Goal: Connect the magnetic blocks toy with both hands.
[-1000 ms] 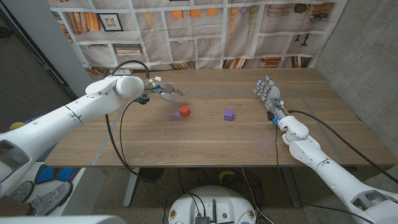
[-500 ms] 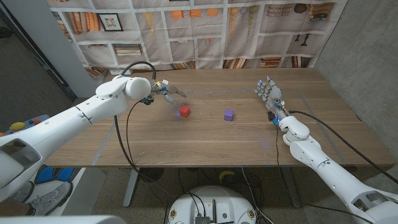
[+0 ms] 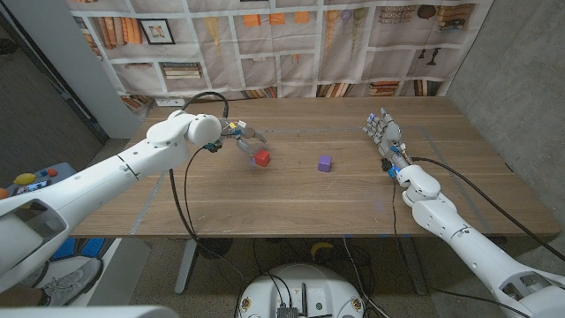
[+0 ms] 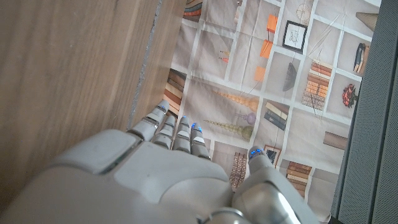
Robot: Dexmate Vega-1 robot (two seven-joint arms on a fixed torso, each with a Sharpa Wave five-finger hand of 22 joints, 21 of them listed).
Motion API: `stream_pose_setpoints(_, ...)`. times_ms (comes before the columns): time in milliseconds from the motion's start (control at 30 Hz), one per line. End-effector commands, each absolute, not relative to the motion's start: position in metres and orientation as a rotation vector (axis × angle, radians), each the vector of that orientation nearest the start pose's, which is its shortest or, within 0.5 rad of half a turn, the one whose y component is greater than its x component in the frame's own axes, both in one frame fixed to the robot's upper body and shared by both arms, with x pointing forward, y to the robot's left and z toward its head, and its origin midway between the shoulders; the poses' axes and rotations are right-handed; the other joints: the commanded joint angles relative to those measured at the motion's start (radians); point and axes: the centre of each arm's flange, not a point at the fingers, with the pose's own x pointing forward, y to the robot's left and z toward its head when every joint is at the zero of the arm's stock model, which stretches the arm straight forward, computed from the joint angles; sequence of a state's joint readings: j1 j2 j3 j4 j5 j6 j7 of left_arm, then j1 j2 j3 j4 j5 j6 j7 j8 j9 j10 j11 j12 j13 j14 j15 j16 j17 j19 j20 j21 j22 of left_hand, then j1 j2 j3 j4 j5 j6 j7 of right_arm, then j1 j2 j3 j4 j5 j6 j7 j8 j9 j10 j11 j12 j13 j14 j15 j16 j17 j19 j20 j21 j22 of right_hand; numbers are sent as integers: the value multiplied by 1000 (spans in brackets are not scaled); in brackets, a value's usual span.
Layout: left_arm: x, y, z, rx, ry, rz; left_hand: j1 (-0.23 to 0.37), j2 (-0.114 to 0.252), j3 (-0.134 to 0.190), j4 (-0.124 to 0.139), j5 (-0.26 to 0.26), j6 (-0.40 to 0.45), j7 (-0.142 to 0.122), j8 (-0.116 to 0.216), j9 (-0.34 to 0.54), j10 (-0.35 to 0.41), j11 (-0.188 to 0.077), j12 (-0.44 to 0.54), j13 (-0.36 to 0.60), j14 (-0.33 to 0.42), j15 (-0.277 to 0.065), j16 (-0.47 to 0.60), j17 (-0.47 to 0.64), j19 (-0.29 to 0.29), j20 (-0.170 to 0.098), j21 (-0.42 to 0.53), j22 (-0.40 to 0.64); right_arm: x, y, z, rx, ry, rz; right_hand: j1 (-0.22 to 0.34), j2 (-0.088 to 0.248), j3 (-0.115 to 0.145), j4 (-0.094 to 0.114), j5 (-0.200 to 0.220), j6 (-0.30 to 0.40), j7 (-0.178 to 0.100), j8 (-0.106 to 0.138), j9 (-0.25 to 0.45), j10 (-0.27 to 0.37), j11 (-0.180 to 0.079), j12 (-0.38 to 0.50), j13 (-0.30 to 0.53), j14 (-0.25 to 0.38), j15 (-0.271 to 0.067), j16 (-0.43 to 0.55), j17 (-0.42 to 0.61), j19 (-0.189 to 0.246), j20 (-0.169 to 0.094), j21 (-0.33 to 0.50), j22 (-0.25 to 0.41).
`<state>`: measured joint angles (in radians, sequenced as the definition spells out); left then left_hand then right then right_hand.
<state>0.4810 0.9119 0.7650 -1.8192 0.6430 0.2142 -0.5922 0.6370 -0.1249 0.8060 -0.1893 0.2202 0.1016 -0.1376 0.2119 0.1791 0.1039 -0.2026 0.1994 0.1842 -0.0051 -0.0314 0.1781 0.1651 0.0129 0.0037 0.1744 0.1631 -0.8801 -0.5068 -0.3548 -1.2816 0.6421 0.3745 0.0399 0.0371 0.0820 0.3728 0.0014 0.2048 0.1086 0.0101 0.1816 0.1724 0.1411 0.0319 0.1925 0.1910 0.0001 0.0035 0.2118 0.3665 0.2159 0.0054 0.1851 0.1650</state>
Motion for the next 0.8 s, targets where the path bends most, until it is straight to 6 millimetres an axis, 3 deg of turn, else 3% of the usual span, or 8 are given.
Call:
stream_pose_setpoints(33, 602, 206, 49, 1883, -317, -226, 15, -3, -5, -2, 0, 4, -4, 2, 2, 15, -4, 9, 3, 16, -50, 11, 5, 8, 5, 9, 3, 645, -303, -42, 55, -642, 186, -2, 43, -2, 4, 9, 2, -4, 5, 2, 4, -6, 5, 1, 5, 5, 6, 0, 14, -1, 7, 4)
stream_pose_setpoints(433, 598, 205, 34, 1885, -376, -113, 64, -23, -23, -2, -5, 52, 0, 21, 4, 68, -11, 24, 9, 86, -74, 22, 7, 46, 6, 18, 4, 645, -305, -43, 59, -645, 185, 0, 45, 0, 4, 9, 4, -8, 6, 2, 7, -8, 6, 1, 7, 5, 7, -2, 17, 0, 8, 4)
stream_pose_setpoints(800, 597, 207, 27, 1860, -422, -21, 141, -37, -69, 0, -11, 134, 2, 48, 6, 173, -14, 49, 18, 195, -113, 32, 10, 105, 0, 23, 6, 646, -304, -44, 62, -645, 189, 1, 46, 0, 5, 10, 7, -16, 7, 2, 9, -9, 7, 1, 7, 5, 7, -3, 21, 3, 8, 4)
